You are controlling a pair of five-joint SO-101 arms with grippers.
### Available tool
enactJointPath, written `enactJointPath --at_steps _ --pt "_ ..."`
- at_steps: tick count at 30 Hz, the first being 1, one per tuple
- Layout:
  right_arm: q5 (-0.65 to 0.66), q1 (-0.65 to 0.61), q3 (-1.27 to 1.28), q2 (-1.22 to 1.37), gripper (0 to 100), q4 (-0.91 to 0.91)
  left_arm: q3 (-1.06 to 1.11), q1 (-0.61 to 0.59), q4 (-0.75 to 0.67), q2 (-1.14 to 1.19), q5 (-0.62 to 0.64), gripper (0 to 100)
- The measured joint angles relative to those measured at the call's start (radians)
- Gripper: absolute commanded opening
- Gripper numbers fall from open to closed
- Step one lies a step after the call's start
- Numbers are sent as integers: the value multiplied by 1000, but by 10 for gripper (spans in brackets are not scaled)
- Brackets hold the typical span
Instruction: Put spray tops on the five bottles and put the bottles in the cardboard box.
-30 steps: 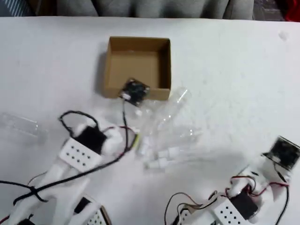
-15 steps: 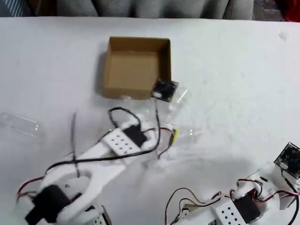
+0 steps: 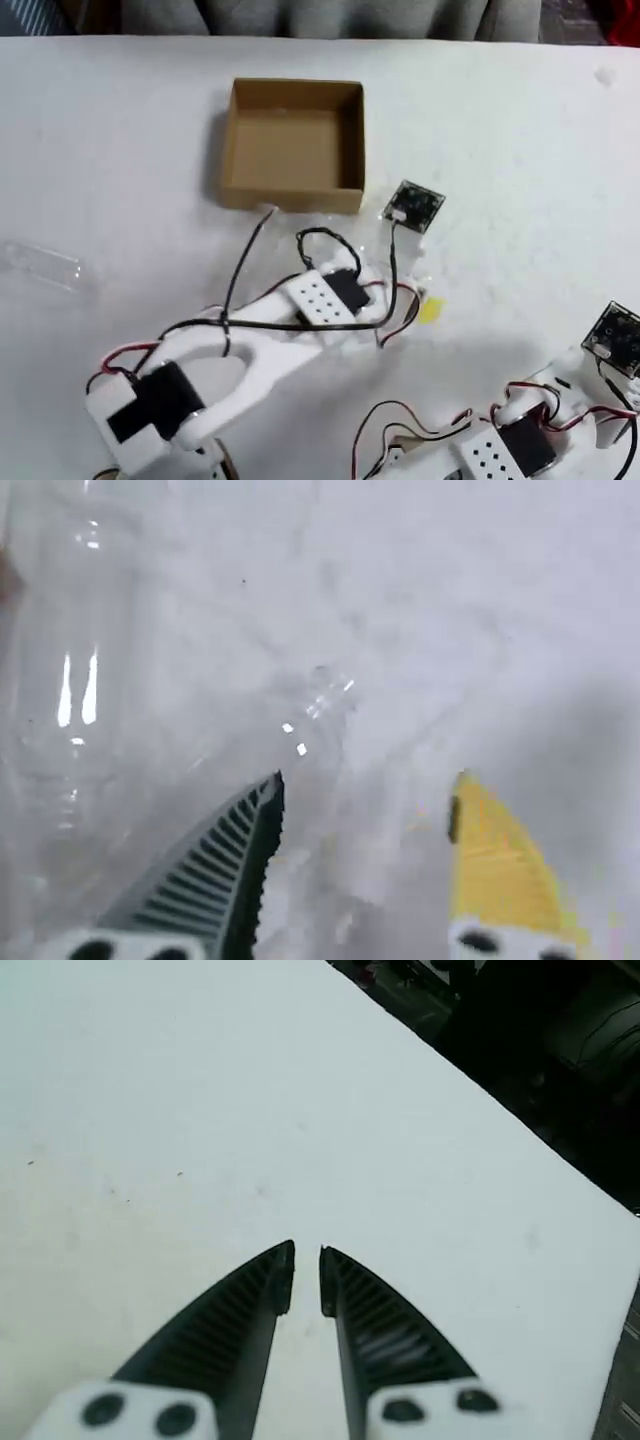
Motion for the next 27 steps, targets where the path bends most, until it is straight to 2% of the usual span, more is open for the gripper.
enactJointPath --at_steps 5,10,16,22,27 --pt "11 0 0 0 15 17 -35 -44 63 -2 -3 369" --pt "11 0 0 0 15 23 -74 -149 293 -97 -107 369" --pt "11 -28 14 0 15 58 -74 -318 562 -325 -259 369" --pt "11 -92 23 0 15 127 -75 -638 770 -546 -457 369" --pt "11 -178 23 0 15 219 -75 -954 793 -620 -779 369"
